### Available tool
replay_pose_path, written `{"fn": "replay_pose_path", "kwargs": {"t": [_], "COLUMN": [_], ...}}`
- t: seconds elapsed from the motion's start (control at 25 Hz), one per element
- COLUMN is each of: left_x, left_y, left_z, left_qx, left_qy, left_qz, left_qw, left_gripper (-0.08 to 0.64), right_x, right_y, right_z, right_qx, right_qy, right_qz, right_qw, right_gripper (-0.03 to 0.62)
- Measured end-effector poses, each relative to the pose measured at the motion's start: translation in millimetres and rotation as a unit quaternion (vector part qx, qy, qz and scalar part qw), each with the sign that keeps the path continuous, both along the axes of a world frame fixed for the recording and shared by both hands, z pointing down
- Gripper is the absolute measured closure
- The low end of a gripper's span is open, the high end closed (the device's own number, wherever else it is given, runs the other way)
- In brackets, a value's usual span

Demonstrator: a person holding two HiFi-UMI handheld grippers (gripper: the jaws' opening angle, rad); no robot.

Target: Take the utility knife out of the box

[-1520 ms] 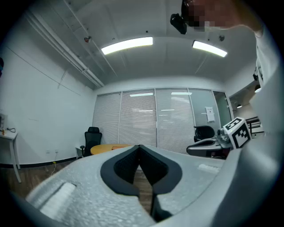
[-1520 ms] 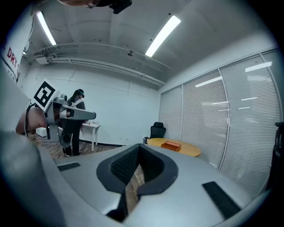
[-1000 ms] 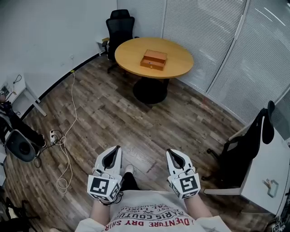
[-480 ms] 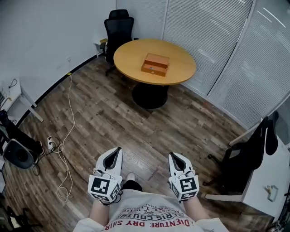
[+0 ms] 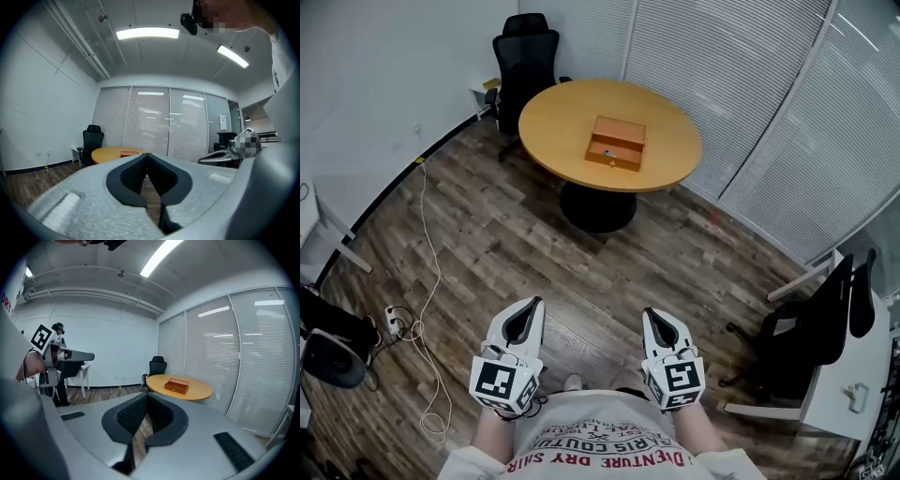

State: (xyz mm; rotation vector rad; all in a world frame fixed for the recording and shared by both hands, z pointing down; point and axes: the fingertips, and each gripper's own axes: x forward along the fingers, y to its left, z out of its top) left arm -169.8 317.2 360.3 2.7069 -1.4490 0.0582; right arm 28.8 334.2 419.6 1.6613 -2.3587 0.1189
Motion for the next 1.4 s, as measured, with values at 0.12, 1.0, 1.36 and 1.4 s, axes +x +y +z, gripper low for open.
{"fn": "replay_pose_path", "kwargs": {"t": [0.12, 1.0, 1.36, 1.4], "left_x": [-20.8, 101.6, 147.5, 145.2], "left_y": [-26.2, -294.0, -377.0, -387.4], "left_z": [5.6, 8.6, 27.5, 29.1], "left_qx": [-0.009, -0.011, -0.035, -0.037], "left_qy": [-0.001, 0.018, 0.013, 0.015], "left_qz": [-0.012, -0.118, -0.129, -0.132], "left_qw": [0.9999, 0.9928, 0.9909, 0.9905], "left_gripper": [0.566, 0.566, 0.566, 0.566], "right_x": [-13.2, 119.1, 158.8, 157.0], "right_y": [-23.2, -334.5, -431.0, -440.0], "right_z": [5.1, 16.0, 30.1, 32.1], "right_qx": [-0.007, -0.024, -0.04, -0.042], "right_qy": [0.0, 0.007, 0.011, 0.013], "right_qz": [-0.002, -0.102, -0.122, -0.122], "right_qw": [1.0, 0.994, 0.992, 0.991], "right_gripper": [0.584, 0.583, 0.584, 0.583]}}
